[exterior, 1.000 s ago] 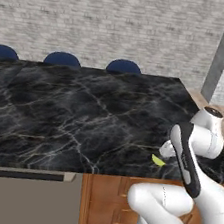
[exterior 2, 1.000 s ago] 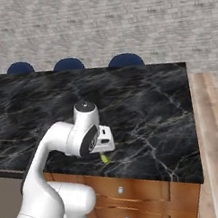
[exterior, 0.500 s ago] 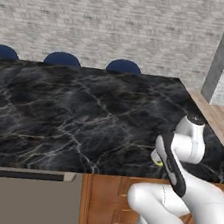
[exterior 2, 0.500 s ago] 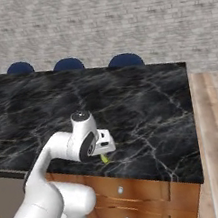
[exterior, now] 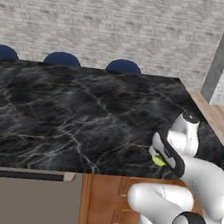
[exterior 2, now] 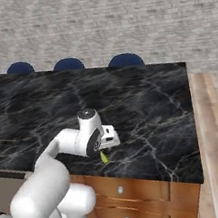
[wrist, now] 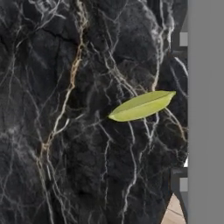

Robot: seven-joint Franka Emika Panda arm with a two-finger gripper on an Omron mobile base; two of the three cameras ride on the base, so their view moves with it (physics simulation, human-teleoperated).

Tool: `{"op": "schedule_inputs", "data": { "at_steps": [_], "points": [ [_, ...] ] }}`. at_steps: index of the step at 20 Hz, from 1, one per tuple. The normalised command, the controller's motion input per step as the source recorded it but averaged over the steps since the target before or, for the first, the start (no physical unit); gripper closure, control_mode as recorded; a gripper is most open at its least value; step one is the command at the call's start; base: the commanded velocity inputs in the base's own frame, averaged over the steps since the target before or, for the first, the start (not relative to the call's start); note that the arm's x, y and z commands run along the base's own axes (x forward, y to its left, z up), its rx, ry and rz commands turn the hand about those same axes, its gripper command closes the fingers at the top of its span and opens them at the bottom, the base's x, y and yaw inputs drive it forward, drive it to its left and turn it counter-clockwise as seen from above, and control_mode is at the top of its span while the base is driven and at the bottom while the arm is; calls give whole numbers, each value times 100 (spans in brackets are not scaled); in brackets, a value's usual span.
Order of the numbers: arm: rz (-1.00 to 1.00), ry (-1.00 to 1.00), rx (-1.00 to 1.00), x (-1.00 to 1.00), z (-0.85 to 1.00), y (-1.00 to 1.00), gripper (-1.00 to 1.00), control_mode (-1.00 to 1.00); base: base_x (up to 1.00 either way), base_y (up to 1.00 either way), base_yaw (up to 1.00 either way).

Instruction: Place the eggplant and lemon wedge inside the fridge drawer. Close the drawer after placing the vegetables.

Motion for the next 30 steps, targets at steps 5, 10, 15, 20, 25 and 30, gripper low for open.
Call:
{"op": "schedule_inputs", "data": {
  "at_steps": [5, 10, 15, 20, 25, 30],
  "points": [
    [0, 0, 0, 39, -15, -16, -100, -100, 0, 0, 0],
    [1, 0, 0, 31, -24, -17, -100, -100, 0, 0, 0],
    [1, 0, 0, 17, -33, -8, -100, -100, 0, 0, 0],
    [1, -3, -1, -4, -33, 4, -100, -100, 0, 0, 0],
    [0, -4, -3, -20, -2, 27, -100, -100, 0, 0, 0],
    [1, 0, -2, -1, -2, 27, -100, -100, 0, 0, 0]
  ]
}}
